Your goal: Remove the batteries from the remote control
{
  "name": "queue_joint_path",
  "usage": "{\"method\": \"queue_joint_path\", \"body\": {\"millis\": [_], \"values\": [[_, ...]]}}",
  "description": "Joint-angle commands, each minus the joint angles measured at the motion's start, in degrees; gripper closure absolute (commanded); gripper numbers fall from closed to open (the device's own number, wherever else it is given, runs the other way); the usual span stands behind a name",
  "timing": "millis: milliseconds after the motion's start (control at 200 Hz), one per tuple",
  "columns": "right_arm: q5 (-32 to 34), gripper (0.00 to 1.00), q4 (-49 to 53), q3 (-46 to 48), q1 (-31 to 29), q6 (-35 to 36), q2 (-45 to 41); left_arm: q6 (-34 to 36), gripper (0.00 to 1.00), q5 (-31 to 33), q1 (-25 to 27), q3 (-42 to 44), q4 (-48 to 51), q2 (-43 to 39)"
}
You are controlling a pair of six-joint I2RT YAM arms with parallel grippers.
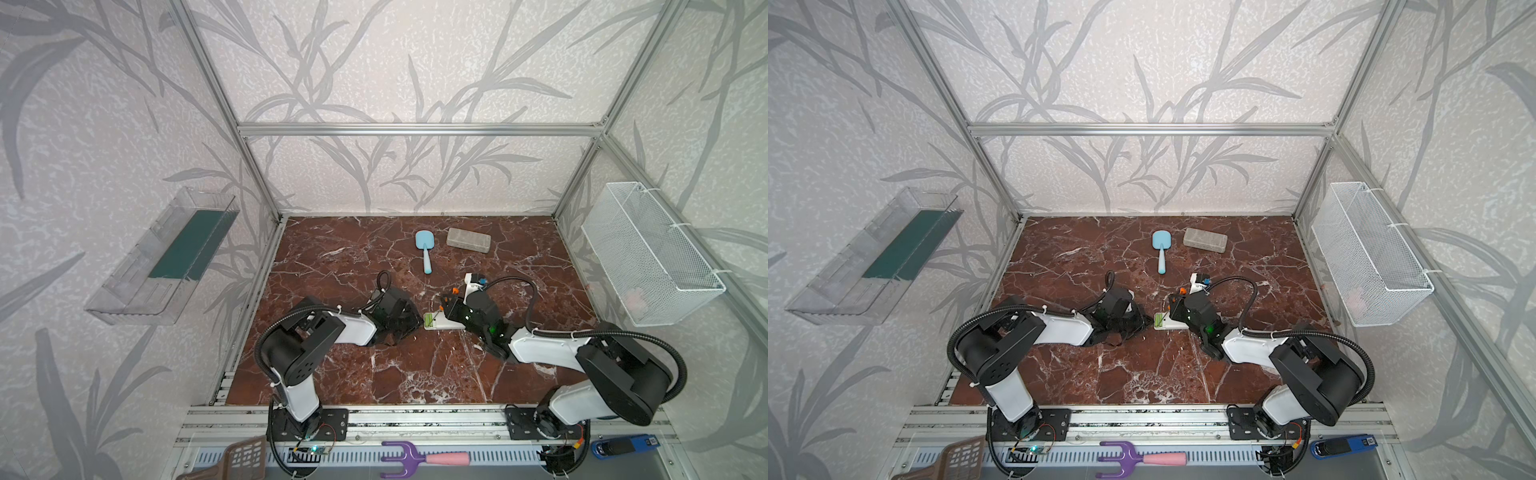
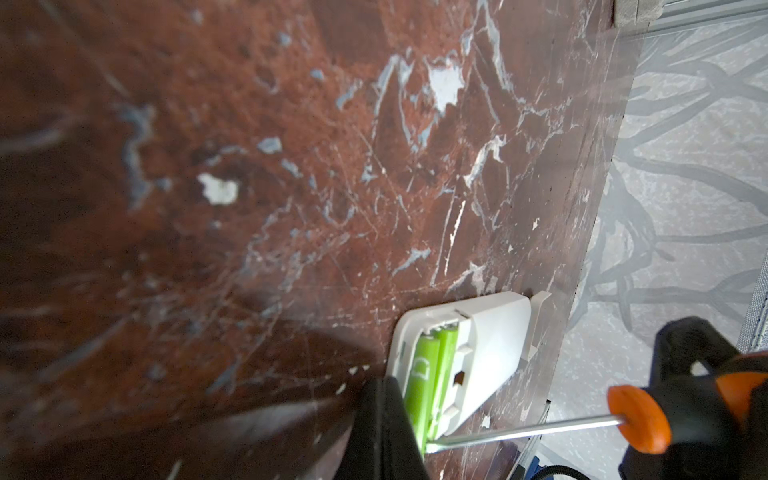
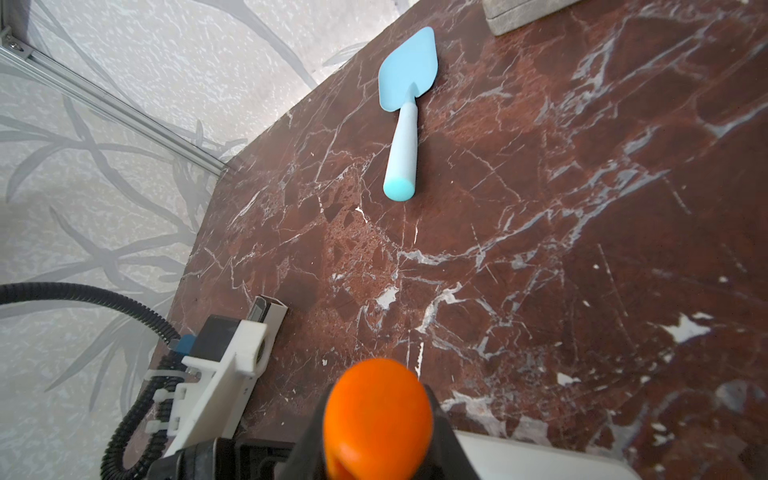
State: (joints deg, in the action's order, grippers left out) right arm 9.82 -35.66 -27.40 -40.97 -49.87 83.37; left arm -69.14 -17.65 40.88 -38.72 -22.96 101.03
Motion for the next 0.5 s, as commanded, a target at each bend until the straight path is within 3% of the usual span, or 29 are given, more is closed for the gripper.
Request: {"method": "queue_joint_path", "body": {"millis": [0,495], "values": [[1.34,1.00,-0.28,0.28,-0.14,0.86,-1.99,-0.36,0.97,1.04,0.69,2.07,6.09,2.39],[2.23,1.00,1.60,-2.87,-0.65,5.69,-0.39,-0.44,0.97,1.13,0.69,2.42,5.86,2.44]]}}
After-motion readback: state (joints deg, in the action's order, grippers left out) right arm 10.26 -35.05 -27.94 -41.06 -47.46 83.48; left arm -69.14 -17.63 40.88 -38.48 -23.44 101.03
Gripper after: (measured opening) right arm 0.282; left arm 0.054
